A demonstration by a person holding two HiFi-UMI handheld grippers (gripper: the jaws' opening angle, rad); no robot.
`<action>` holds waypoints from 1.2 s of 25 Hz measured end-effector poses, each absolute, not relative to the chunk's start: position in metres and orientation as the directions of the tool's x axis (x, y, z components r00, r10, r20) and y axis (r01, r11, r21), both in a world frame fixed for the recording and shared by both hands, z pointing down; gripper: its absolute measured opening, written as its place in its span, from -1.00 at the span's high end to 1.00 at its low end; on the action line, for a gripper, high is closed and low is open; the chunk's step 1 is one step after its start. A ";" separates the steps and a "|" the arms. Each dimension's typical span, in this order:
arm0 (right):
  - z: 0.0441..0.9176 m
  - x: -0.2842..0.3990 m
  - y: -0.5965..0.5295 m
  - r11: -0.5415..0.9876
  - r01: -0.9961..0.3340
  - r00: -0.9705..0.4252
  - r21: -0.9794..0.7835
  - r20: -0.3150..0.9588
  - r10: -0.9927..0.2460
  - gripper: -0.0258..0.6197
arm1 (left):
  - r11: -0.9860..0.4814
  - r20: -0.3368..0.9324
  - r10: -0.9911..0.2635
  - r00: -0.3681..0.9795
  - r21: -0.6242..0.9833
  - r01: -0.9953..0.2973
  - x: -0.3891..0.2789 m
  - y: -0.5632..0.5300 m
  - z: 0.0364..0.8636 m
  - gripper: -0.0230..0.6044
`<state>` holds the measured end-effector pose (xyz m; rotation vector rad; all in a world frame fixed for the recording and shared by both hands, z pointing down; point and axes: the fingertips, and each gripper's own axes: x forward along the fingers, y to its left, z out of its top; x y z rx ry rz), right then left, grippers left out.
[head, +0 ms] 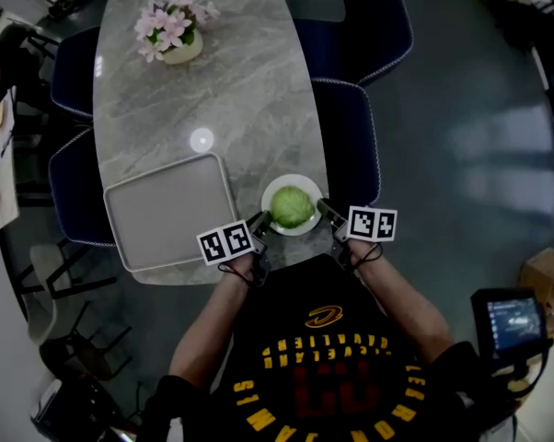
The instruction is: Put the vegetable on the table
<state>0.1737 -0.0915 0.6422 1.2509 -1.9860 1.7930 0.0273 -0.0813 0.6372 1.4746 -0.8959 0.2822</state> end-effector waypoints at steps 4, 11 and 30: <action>0.649 0.172 -0.088 -0.072 -0.697 -0.622 -0.713 0.652 -0.434 0.80 | 0.144 0.685 -0.350 0.639 0.714 -0.686 0.026 -0.077 0.647 0.84; 0.658 0.173 -0.085 -0.069 -0.714 -0.616 -0.696 0.673 -0.409 0.80 | 0.141 0.719 -0.336 0.608 0.677 -0.723 0.028 -0.076 0.654 0.84; 0.660 0.178 -0.092 -0.025 -0.819 -0.514 -0.573 0.753 -0.410 0.79 | 0.017 0.815 -0.341 0.468 0.503 -0.864 0.021 -0.089 0.652 0.77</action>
